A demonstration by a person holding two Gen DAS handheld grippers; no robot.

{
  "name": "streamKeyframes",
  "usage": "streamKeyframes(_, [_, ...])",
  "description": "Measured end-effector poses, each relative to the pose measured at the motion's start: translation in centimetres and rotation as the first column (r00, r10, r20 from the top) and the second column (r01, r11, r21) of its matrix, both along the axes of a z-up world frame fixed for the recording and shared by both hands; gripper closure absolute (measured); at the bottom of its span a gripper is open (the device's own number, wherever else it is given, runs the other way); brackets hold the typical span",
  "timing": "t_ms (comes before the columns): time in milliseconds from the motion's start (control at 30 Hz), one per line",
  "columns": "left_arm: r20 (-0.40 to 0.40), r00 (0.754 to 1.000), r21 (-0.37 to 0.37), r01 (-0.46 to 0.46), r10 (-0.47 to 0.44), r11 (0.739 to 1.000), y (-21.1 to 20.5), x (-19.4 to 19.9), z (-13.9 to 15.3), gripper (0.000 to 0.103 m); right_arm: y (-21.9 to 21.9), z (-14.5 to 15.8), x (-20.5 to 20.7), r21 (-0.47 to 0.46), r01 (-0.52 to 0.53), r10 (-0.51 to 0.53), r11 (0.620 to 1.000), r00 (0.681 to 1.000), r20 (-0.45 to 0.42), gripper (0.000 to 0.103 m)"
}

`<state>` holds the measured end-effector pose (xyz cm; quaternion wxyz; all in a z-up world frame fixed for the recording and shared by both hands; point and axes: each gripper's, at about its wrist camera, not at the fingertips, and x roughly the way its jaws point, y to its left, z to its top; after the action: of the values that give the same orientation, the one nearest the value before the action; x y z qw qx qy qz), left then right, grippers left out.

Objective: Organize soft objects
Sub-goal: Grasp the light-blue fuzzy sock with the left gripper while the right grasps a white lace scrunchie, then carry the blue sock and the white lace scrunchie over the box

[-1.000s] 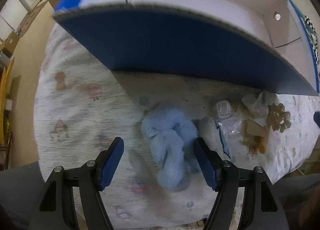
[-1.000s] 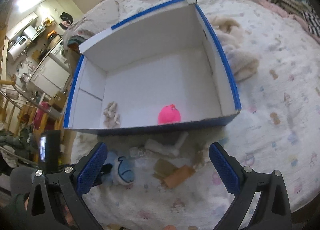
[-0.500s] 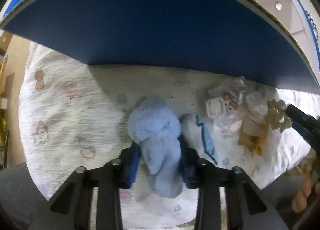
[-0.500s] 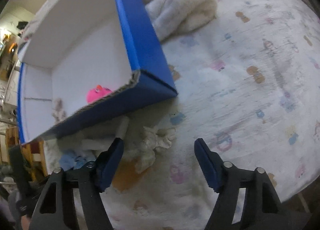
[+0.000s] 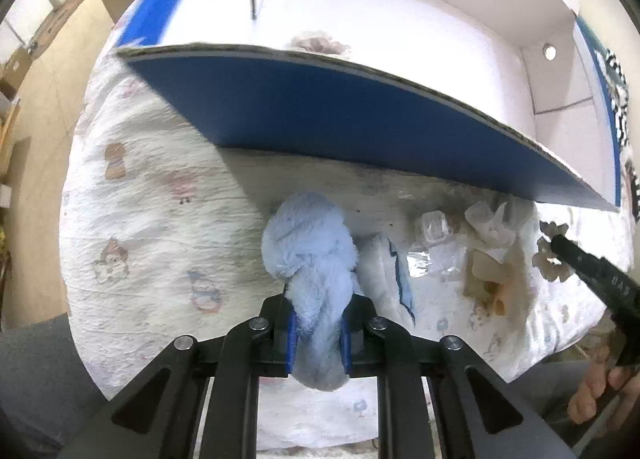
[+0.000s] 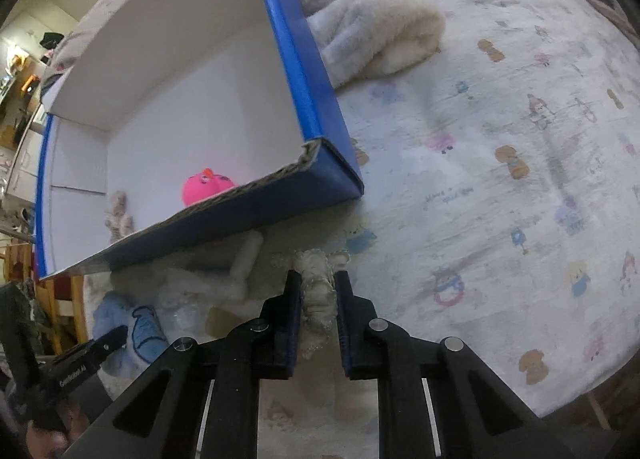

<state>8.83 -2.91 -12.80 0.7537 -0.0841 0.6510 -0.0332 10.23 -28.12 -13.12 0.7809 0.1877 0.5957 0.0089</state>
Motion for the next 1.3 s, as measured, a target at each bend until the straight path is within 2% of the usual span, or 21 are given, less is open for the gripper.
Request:
streamKeyframes(200, [0.023,0.999,0.028,-0.037,0.036,0.999,1.2,-1.2,0.8,0.088,1.3,1.8,-1.5,-0.013,-0.034,0.034,0.999,0.998,0.048,0.085])
streamKeyframes(233, [0.035,0.999,0.038,-0.035,0.033,0.999,2.4,-1.2,0.3,0.088,1.1,2.0,-1.6,-0.012,-0.041,0.042,0.999,0.998,0.057,0.085])
streamKeyframes(400, [0.085,0.996,0.09,0.0,-0.007,0.996,2.6,-2.2,1.0,0.088,1.9,3.3,-2.7,-0.028,-0.073,0.076,0.997,0.992,0.104,0.085])
streamKeyframes(533, [0.105,0.994,0.123,-0.01,-0.003,0.992,3.0,-2.6,1.3,0.088,2.5,3.9,-3.2,-0.022,-0.097,0.098,0.995,0.987,0.125,0.085])
streamKeyframes(633, [0.147,0.989,0.144,-0.039,0.017,0.989,4.5,-3.3,2.8,0.088,2.5,4.9,-3.8,-0.017,-0.113,0.114,0.993,0.982,0.151,0.085])
streamKeyframes(800, [0.243,0.97,0.153,-0.055,0.016,0.987,4.7,-4.7,5.6,0.089,3.4,6.5,-4.5,-0.019,-0.13,0.131,0.991,0.968,0.215,0.085])
streamKeyframes(933, [0.324,0.946,0.166,-0.056,0.0,0.984,3.8,-5.8,8.1,0.089,3.8,8.9,-5.3,-0.038,-0.143,0.148,0.989,0.935,0.322,0.085])
streamKeyframes(1100, [0.42,0.907,0.17,-0.043,-0.033,0.985,2.9,-6.6,11.7,0.089,4.3,11.1,-5.6,-0.047,-0.14,0.147,0.989,0.904,0.403,0.085])
streamKeyframes(1200, [0.473,0.88,0.176,-0.043,-0.046,0.983,2.8,-6.3,13.9,0.089,5.0,12.5,-5.6,-0.043,-0.15,0.153,0.988,0.886,0.438,0.085])
streamKeyframes(1300, [0.541,0.836,0.213,-0.035,-0.087,0.977,2.2,-5.4,15.9,0.089,5.4,13.7,-5.5,-0.044,-0.159,0.161,0.986,0.867,0.471,0.085])
